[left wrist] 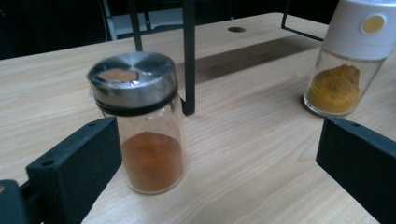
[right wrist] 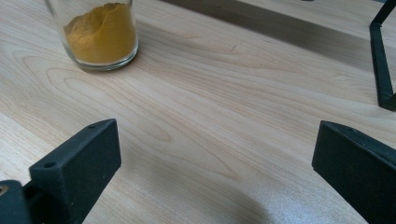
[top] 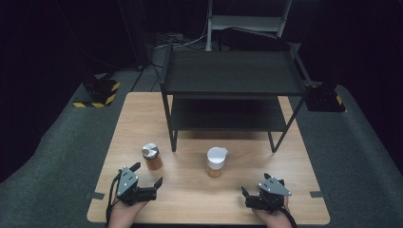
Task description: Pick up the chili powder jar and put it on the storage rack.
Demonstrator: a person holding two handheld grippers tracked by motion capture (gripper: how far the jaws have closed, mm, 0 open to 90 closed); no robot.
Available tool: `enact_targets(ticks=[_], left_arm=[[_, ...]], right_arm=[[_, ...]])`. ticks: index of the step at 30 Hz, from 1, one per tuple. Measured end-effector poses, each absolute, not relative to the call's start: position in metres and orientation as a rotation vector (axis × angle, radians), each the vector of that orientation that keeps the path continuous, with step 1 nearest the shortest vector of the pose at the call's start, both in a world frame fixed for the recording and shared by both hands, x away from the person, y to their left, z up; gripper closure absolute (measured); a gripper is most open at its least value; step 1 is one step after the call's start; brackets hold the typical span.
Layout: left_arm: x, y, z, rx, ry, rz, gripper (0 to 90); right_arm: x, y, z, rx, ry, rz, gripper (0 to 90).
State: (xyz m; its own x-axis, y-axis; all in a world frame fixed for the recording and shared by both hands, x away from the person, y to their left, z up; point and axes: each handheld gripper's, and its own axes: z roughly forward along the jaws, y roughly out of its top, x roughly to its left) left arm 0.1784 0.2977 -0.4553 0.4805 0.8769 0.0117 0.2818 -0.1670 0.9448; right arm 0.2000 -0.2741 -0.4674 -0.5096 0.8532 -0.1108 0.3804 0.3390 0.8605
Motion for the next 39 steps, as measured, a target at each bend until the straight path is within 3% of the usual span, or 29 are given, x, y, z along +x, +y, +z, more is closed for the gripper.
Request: enact_targets(ticks=[39], left_arm=[[0.230,0.310,-0.447,1.668,1.051,0.737,0.5]], right_arm=[[0.201,-0.277,-0.467,1.060,2.057,1.106,0.7]])
